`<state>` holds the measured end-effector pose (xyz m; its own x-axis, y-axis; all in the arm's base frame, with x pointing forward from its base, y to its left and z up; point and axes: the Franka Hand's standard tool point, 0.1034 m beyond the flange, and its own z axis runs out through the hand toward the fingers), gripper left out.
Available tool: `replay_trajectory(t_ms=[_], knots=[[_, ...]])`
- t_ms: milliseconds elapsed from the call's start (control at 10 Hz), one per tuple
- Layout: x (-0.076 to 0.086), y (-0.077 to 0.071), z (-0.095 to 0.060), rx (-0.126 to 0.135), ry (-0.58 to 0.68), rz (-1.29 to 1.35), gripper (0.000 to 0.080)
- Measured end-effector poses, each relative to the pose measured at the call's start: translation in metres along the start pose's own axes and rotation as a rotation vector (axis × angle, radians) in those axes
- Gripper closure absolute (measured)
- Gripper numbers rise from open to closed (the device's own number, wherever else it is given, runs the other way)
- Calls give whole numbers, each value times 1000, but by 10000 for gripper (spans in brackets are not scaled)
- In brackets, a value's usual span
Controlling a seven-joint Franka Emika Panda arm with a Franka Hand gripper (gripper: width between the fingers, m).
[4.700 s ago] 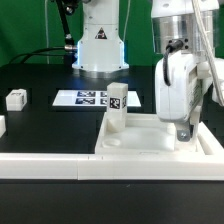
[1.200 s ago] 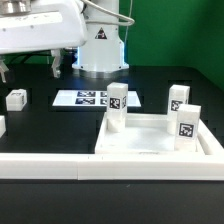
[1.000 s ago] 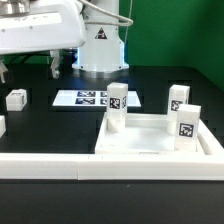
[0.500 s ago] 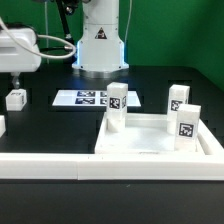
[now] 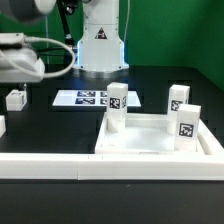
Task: Assemble square table
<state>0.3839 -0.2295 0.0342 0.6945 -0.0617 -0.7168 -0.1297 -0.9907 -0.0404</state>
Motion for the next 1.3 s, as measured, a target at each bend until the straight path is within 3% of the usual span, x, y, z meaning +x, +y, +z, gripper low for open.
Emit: replay_trajectory(t_ms=[200, 400, 600, 1100, 1300], knots=[[-4, 3, 19, 2, -111, 17, 150], [-17, -4, 34, 43, -235, 85, 150], [-13, -16, 30, 24, -217, 63, 150], [-18, -15, 55, 21, -223, 67, 150], [-18, -14, 54, 20, -221, 67, 150]])
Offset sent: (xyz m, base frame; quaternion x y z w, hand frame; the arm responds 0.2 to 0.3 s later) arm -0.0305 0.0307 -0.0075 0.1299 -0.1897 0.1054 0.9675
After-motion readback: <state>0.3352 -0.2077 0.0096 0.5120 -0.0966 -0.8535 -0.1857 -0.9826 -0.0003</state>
